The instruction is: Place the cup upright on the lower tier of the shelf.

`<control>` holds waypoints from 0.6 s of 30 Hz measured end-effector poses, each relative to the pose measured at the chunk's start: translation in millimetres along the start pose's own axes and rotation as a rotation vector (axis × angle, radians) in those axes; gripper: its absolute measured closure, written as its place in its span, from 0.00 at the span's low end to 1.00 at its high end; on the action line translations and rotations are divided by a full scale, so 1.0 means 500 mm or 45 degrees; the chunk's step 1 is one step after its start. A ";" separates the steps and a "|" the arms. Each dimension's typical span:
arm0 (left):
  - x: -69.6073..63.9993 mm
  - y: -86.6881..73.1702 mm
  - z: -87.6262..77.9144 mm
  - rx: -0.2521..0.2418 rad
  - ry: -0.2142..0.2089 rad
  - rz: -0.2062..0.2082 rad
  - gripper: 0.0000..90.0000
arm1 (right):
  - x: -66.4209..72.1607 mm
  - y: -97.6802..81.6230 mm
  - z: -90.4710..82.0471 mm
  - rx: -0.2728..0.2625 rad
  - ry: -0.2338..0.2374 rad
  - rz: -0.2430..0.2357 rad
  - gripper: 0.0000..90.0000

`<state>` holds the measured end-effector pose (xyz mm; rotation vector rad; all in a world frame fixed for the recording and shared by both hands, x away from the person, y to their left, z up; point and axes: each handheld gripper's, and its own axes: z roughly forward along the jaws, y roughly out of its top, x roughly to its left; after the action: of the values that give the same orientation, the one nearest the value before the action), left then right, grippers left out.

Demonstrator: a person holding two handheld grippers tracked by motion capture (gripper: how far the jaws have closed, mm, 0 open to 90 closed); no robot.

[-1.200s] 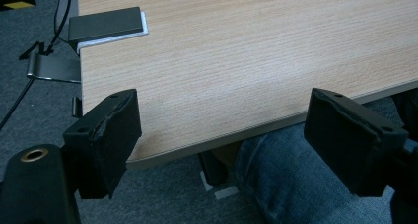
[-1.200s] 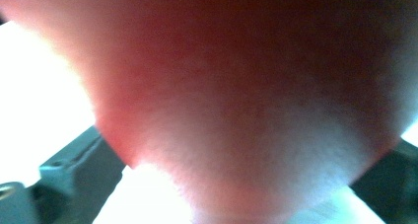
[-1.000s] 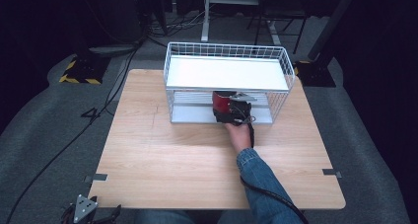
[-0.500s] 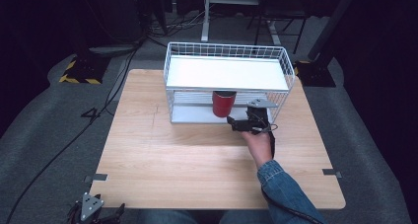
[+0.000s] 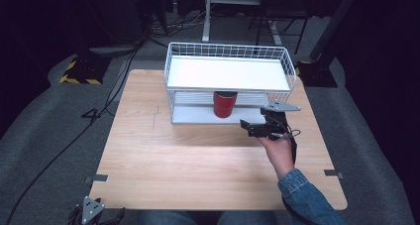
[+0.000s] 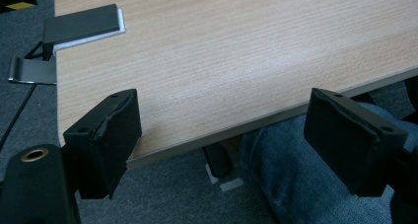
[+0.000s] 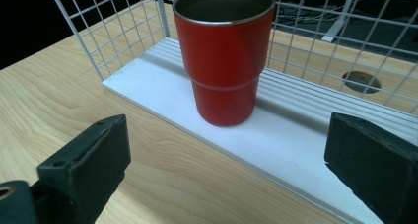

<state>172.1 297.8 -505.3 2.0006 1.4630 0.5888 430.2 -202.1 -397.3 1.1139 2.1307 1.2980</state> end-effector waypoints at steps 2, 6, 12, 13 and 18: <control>0.001 -0.001 0.000 -0.001 -0.006 -0.002 0.17 | -0.004 -0.001 -0.023 -0.005 0.007 -0.001 0.04; 0.000 0.002 0.002 -0.035 -0.030 0.014 0.17 | -0.008 -0.002 -0.045 0.004 0.015 0.002 0.04; -0.008 0.018 0.015 -0.047 -0.051 0.048 0.17 | -0.018 -0.014 -0.096 0.008 0.016 -0.032 0.07; -0.008 0.018 0.015 -0.047 -0.051 0.048 0.17 | -0.019 -0.017 -0.104 0.009 0.016 -0.017 0.07; -0.017 0.034 0.020 -0.106 -0.089 0.078 0.17 | -0.026 -0.031 -0.128 0.034 0.021 -0.016 0.08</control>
<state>187.6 284.0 -501.1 1.9868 1.3187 0.5902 387.8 -251.6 -380.4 1.1027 2.1692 1.2808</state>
